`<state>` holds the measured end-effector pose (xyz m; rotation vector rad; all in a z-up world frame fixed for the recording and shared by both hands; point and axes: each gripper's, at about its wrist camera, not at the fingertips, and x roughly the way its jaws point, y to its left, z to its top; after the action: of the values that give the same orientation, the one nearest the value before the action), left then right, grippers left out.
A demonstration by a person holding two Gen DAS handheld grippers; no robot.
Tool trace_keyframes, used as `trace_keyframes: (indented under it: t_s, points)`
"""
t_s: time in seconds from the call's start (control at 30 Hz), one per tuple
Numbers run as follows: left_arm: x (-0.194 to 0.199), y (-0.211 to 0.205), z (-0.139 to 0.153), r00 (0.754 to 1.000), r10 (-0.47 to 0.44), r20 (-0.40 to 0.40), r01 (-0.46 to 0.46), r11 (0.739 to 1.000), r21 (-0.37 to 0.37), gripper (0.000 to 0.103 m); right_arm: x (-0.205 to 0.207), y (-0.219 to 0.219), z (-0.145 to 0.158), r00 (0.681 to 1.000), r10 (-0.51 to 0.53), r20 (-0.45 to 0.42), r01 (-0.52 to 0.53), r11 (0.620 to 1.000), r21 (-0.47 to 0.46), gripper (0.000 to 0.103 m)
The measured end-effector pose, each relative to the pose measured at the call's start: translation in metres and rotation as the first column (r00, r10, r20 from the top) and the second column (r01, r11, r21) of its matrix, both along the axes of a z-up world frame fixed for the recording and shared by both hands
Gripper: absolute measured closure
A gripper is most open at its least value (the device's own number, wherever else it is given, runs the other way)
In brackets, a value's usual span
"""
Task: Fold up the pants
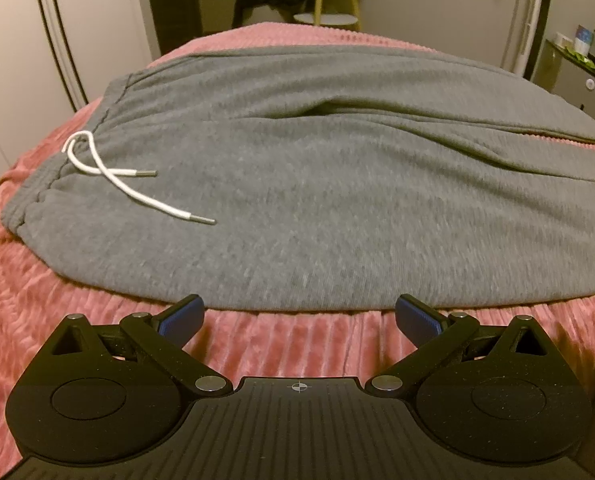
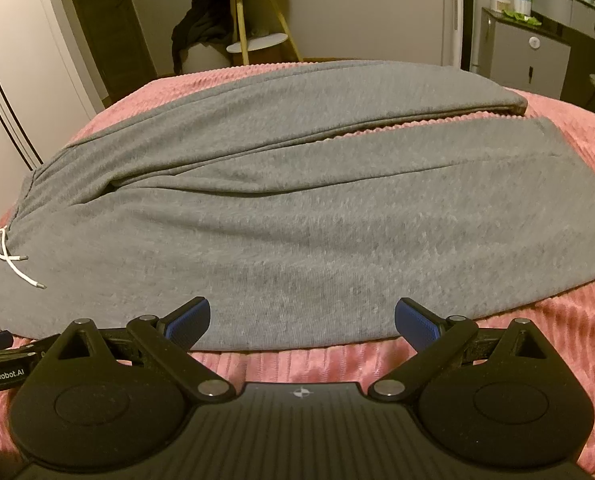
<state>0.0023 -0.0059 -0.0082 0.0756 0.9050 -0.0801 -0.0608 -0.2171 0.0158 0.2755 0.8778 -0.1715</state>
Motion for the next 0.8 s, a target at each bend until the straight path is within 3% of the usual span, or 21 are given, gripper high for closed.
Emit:
trace_keyframes:
  t_s: [0.6,0.8]
  points:
    - [0.007,-0.001,-0.002,0.999,0.005,-0.033,-0.004,1.0,0.015,0.0,0.008,-0.005,-0.007,0.999,0.004,-0.036,-0.002,0.999,0.038,0.004]
    - [0.013,0.0,0.001,0.999,0.028,-0.045,-0.027,0.999,0.021,0.0,0.016,-0.033,-0.008,0.998,-0.039,-0.044,0.046,0.987,0.154,0.004]
